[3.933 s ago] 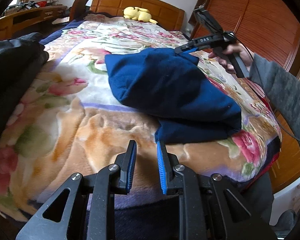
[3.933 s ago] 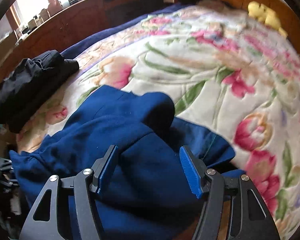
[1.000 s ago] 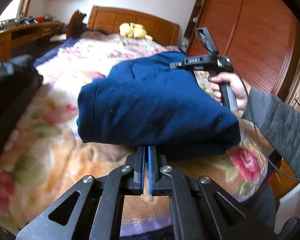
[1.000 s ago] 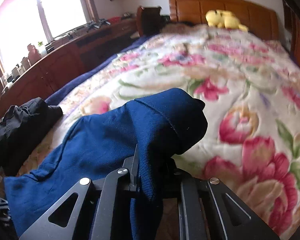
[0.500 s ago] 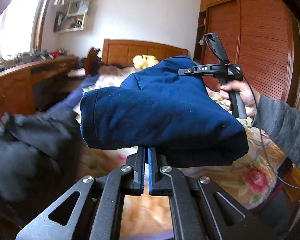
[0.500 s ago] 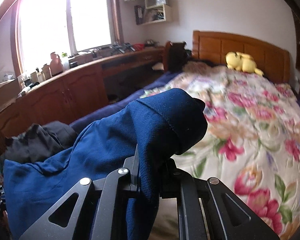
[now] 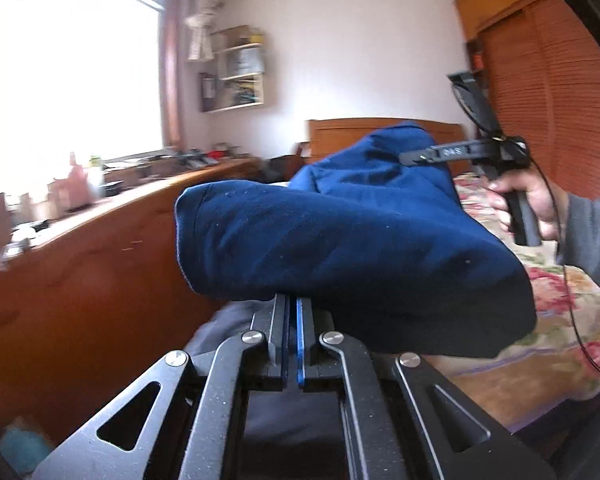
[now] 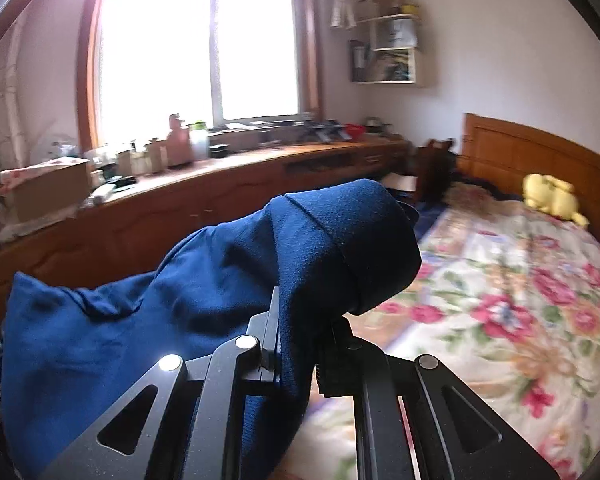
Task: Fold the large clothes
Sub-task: 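Lift the jacket bundle with the right gripper and carry it off the bed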
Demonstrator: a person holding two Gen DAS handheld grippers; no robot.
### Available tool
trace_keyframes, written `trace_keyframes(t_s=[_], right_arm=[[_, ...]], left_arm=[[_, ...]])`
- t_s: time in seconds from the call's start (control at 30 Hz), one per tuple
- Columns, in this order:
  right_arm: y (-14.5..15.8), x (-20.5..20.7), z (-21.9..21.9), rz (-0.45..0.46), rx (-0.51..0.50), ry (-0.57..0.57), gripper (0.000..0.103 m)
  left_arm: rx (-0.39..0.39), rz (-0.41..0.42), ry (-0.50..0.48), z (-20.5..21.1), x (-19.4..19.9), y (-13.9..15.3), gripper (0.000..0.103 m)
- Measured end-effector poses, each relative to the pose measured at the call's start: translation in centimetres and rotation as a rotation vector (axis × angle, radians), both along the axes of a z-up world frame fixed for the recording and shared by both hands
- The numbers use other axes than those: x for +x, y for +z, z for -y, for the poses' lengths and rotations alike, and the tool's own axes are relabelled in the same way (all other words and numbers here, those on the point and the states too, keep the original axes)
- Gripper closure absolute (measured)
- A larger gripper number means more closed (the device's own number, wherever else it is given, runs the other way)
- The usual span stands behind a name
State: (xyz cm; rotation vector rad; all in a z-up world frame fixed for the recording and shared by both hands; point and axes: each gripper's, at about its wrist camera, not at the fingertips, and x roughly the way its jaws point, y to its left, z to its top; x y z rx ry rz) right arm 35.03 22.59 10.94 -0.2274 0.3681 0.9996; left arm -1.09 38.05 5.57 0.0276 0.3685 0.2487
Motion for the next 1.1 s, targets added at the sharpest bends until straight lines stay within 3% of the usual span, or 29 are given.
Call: trace_keyframes(t_s=[0.1,0.17,0.27,0.33,0.43,0.53,0.63,0.73,0.97,1.1], right_arm=[[-2.5,-1.0,-3.3,-0.043,0.003,0.058,0.091],[-5.6,-1.4,-5.4,-0.09,-0.027,0.081,0.089],[-11.6,-1.5,-8.0,-0.206,-0.173,0.092,0.086],[-14.5,-2.1,-8.7,-0.175,-0.281,0.085,0.08],[-14.4,-2.4,-7.2,-0.129,-0.293,0.103,0.062],[-12.4,-2.6,-5.4,-0.147,-0.243,0.101,0.055],[-10.9,-4.5,-3.8,-0.088,-0.208,0.093,0.044],[-11.0,-7.8,-3.1,-0.07,-0.182,0.114,0.042],[-14.1,-15.8,-3.0,-0.117,-0.18,0.376,0.042],[-16.1,-18.0,-2.9,-0.101,-0.19,0.388,0.042]], left_arm=[[-0.004,-0.032,0.097,-3.6,-2.1,-1.7,0.1],[-0.032,-0.106,0.145,-5.3,-2.4,-4.0,0.101],[-0.094,-0.18,0.182,-6.6,-2.3,-7.7,0.101],[-0.12,-0.186,0.191,-6.5,-2.6,-8.8,0.101],[-0.136,-0.179,0.19,-6.5,-3.0,-9.0,0.1],[-0.174,-0.17,0.205,-7.0,-3.6,-8.7,0.1],[-0.187,-0.147,0.212,-7.2,-5.1,-8.0,0.1],[-0.173,-0.162,0.237,-6.5,-6.3,-6.8,0.099],[-0.147,-0.151,0.254,-5.1,-7.4,-5.3,0.097],[-0.141,-0.151,0.278,-4.4,-7.2,-5.0,0.097]])
